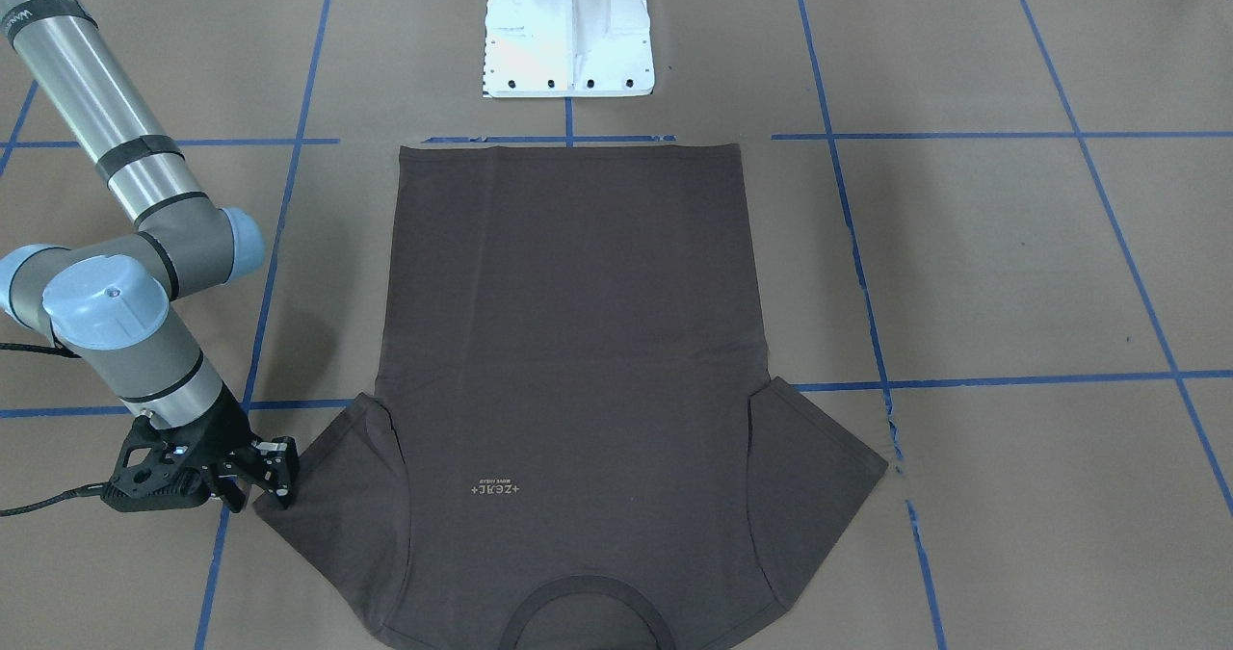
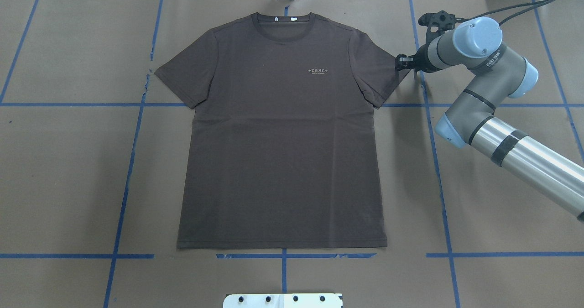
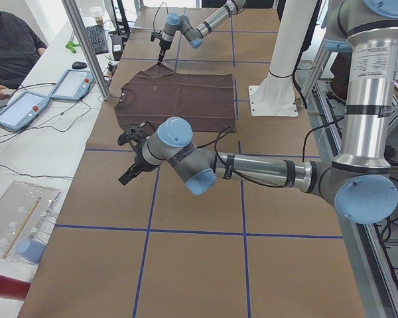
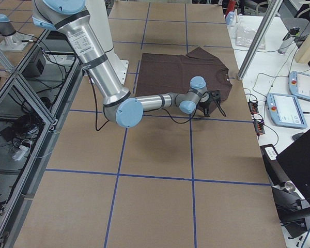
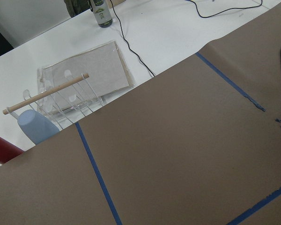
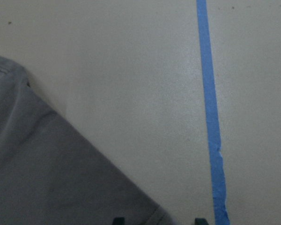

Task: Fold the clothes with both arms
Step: 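Move the right gripper toward the shirt sleeve nearest it, then fold the sleeve nearest the right gripper inward onto the shirt body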

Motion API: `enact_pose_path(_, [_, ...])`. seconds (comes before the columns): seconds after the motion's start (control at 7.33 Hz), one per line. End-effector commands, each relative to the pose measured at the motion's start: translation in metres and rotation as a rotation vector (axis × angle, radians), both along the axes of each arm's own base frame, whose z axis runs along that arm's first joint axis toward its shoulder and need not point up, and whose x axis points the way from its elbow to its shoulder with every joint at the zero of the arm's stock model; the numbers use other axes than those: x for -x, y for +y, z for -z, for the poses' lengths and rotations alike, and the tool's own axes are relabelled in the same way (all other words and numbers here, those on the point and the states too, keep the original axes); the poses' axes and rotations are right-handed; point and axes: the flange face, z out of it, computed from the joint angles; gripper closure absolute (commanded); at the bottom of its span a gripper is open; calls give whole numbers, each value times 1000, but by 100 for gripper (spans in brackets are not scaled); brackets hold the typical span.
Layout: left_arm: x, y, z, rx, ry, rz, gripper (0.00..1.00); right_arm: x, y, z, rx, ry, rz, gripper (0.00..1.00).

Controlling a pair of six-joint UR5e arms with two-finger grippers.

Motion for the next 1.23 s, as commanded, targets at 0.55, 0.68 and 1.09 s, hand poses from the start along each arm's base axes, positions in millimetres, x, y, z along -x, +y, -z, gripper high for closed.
enact_pose_path(0.55, [0, -1, -5, 9, -1, 0, 0, 1, -1, -2, 3, 5, -3, 100])
enact_pose_path(0.68, [0, -1, -5, 9, -1, 0, 0, 3, -3, 4, -3, 2, -2, 100])
enact_pose_path(1.09, [0, 0, -5, 11, -1, 0, 0, 15, -19, 60, 6, -6, -16, 100])
